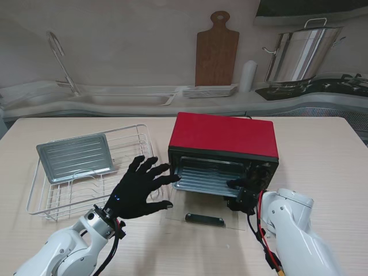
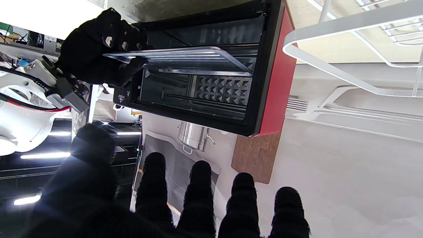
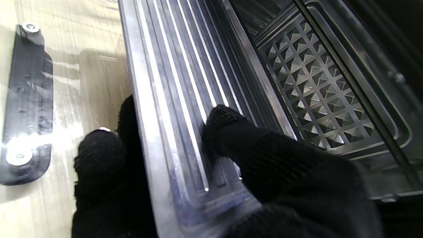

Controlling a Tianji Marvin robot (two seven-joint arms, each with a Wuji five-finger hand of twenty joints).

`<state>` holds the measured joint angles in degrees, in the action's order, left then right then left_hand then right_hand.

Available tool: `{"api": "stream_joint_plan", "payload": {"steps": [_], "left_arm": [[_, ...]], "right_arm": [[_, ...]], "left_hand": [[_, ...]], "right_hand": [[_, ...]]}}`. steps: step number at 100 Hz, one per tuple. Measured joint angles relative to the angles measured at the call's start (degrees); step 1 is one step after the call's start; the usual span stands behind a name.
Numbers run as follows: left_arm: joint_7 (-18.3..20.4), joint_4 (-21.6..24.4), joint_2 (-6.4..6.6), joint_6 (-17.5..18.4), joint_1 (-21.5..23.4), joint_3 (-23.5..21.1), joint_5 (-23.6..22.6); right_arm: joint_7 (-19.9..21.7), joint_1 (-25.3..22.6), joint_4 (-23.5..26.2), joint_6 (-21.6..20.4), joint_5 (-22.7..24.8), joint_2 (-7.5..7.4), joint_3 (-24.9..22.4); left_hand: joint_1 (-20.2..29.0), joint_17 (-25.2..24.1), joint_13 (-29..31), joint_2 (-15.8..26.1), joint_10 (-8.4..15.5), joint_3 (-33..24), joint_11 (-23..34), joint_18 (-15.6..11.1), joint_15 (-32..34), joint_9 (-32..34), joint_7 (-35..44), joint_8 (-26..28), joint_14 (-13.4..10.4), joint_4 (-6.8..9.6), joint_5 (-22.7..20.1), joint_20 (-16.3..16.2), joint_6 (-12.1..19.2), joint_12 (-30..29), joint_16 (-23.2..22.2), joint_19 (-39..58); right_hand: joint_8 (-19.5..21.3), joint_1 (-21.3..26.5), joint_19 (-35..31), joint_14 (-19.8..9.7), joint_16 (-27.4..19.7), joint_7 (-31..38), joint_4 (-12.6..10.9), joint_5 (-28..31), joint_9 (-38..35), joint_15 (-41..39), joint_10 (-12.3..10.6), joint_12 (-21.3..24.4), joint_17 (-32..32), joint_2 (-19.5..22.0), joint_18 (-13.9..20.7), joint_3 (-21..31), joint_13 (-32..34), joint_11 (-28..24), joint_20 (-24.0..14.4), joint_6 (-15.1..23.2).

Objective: Slide the trays into the oven

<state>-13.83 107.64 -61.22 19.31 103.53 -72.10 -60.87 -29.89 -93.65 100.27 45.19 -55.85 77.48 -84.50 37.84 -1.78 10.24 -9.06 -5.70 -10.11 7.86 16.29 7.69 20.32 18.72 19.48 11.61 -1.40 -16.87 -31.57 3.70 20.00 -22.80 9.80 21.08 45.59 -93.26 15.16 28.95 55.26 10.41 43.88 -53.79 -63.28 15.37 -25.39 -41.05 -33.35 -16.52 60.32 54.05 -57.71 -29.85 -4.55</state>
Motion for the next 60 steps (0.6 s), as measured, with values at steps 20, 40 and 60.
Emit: {"api": "stream_joint_plan", "payload": {"steps": [20, 40, 60], "left_arm": [[0.2, 0.0, 0.01, 0.0, -0.1, 0.0, 0.0], [0.5, 0.0, 0.03, -0.1, -0.1, 0.1, 0.0], [0.5, 0.0, 0.04, -0.1, -0.1, 0.1, 0.0]], "right_arm": [[0.6, 0.3, -0.3, 0.0, 0.6, 0.01, 0.0], [-0.1, 0.4, -0.4, -0.6, 0.0, -0.01, 0.3], [-1.5, 0.8, -0.7, -1.1, -0.9, 0.02, 0.7]], "left_hand": [[0.0, 0.0, 0.0, 0.0, 0.0, 0.0, 0.0, 0.0, 0.0, 0.0, 0.0, 0.0, 0.0, 0.0, 0.0, 0.0, 0.0, 0.0, 0.0, 0.0], [0.0, 0.0, 0.0, 0.0, 0.0, 0.5, 0.0, 0.0, 0.0, 0.0, 0.0, 0.0, 0.0, 0.0, 0.0, 0.0, 0.0, 0.0, 0.0, 0.0], [0.0, 0.0, 0.0, 0.0, 0.0, 0.7, 0.0, 0.0, 0.0, 0.0, 0.0, 0.0, 0.0, 0.0, 0.0, 0.0, 0.0, 0.0, 0.0, 0.0]], "right_hand": [[0.6, 0.0, -0.7, -0.1, 0.5, 0.0, 0.3, 0.0, 0.0, -1.3, 0.0, -1.3, -0.2, 0.1, 0.0, 0.0, 0.0, -1.4, -0.1, 0.0], [0.6, 0.0, -0.7, -0.1, 1.0, 0.0, 0.3, 0.0, 0.0, -1.3, 0.0, -1.3, -0.2, 0.3, 0.0, 0.0, 0.0, -1.5, -0.1, 0.0], [0.7, 0.0, -0.7, -0.1, 1.1, 0.0, 0.4, 0.0, 0.0, -1.3, 0.0, -1.3, -0.2, 0.4, 0.0, -0.1, 0.0, -1.5, -0.1, 0.0]]}}
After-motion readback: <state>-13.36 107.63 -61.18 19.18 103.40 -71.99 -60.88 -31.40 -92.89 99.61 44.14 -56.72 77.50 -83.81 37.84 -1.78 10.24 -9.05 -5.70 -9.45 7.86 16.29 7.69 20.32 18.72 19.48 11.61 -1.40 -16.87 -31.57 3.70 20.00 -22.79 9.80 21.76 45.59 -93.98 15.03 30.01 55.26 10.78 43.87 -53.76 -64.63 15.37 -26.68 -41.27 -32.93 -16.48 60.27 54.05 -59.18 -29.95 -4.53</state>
